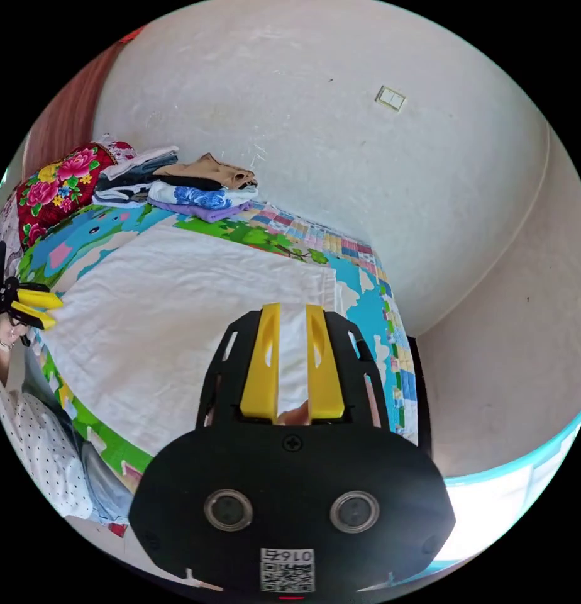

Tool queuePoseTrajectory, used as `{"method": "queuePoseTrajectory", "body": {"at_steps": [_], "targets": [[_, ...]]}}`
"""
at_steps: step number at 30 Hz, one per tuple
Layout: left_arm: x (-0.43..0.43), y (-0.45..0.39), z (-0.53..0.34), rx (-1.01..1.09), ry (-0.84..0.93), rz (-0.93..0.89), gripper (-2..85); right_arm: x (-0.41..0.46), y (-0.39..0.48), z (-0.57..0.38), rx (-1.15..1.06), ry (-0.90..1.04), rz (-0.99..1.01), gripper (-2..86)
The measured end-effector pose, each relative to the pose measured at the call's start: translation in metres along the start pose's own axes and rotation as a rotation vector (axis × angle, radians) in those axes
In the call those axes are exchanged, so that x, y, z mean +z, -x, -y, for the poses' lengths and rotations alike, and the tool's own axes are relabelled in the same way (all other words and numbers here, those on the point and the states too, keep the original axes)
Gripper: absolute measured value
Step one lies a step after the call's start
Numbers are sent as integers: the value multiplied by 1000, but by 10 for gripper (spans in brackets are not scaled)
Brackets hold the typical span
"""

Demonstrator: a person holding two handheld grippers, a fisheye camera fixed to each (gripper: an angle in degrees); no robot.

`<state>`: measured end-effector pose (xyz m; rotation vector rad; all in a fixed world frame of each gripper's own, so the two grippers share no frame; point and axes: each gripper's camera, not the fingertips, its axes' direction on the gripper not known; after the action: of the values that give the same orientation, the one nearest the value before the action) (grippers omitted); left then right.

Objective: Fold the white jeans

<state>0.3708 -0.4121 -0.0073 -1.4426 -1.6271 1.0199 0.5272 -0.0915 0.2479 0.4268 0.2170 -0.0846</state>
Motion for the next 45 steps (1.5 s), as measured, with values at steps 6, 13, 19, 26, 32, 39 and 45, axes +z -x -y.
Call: {"method": "queuePoseTrajectory", "body": {"at_steps": [6,13,19,26,32,39,45], "targets": [[18,2,7,3,22,-28,86,-27,-25,-77,86,133,75,10],[-5,54,-18,-224,-49,-69,87,-126,-29,-82,159,-24,4,-1],[51,83,-42,-406,-22,-322,148,-197,25,-102,207,-254,129,7],[111,85,-41,-493,-11,-438,85,-215,74,-121,215,-240,131,13],[136,93,-61,-610,-105,-572,33,-234,74,-115,194,-236,114,12],[92,74,-75,-544,-149,-355,21,-256,56,-78,211,-277,43,9],[39,60,-144,-629,-151,-182,22,-248,70,-22,114,-266,-10,13]]}}
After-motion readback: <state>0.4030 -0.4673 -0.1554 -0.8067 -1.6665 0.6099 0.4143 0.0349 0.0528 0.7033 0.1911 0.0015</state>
